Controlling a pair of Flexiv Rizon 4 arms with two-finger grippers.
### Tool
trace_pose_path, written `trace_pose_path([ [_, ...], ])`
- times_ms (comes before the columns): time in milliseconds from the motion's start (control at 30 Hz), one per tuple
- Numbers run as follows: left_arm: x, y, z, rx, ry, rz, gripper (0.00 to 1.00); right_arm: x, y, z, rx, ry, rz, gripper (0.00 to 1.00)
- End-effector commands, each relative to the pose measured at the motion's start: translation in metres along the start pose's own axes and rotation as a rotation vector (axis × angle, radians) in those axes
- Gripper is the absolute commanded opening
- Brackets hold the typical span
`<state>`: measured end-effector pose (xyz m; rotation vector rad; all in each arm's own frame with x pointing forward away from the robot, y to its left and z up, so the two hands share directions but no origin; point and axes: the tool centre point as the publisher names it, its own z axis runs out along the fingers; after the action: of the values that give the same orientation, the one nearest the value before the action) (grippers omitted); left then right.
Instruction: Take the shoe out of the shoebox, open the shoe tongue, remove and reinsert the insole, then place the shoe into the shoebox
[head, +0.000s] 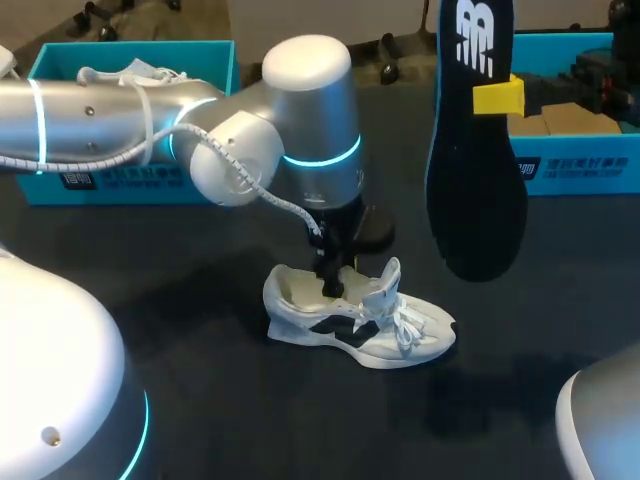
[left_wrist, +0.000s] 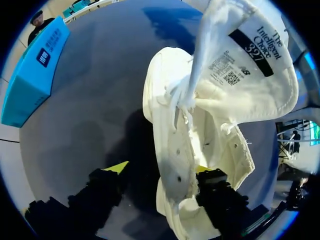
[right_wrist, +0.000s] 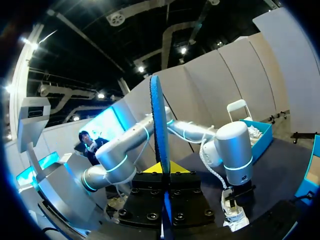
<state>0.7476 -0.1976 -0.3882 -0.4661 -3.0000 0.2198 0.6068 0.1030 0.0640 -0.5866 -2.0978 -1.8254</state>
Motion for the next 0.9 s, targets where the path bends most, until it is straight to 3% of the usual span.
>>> trace_pose_path([
  [33, -0.002, -0.003, 0.008, -0.011, 0.014, 0.012, 0.5, -0.003, 0.002, 0.002, 0.005, 0.002, 0.001, 0.0],
  [133, 0.002, -0.004, 0.01, -0.02, 0.022, 0.037, 0.19, -0.003, 0.002, 0.002, 0.005, 0.002, 0.001, 0.0],
  [167, 0.004, -0.004, 0.011, -0.028, 0.021, 0.042, 0.0, -0.003, 0.002, 0.002, 0.005, 0.002, 0.001, 0.0],
  [333, 0.005, -0.001, 0.011, -0.042, 0.016, 0.054, 0.0, -0.003, 0.002, 0.002, 0.005, 0.002, 0.001, 0.0],
  [633, 0.014, 0.001, -0.011, -0.023, 0.027, 0.16, 0.0, -0.003, 0.002, 0.002, 0.005, 0.002, 0.001, 0.0],
  [900, 0.022, -0.001, -0.035, -0.056, 0.025, 0.413, 0.0, -0.003, 0.002, 0.002, 0.005, 0.002, 0.001, 0.0],
])
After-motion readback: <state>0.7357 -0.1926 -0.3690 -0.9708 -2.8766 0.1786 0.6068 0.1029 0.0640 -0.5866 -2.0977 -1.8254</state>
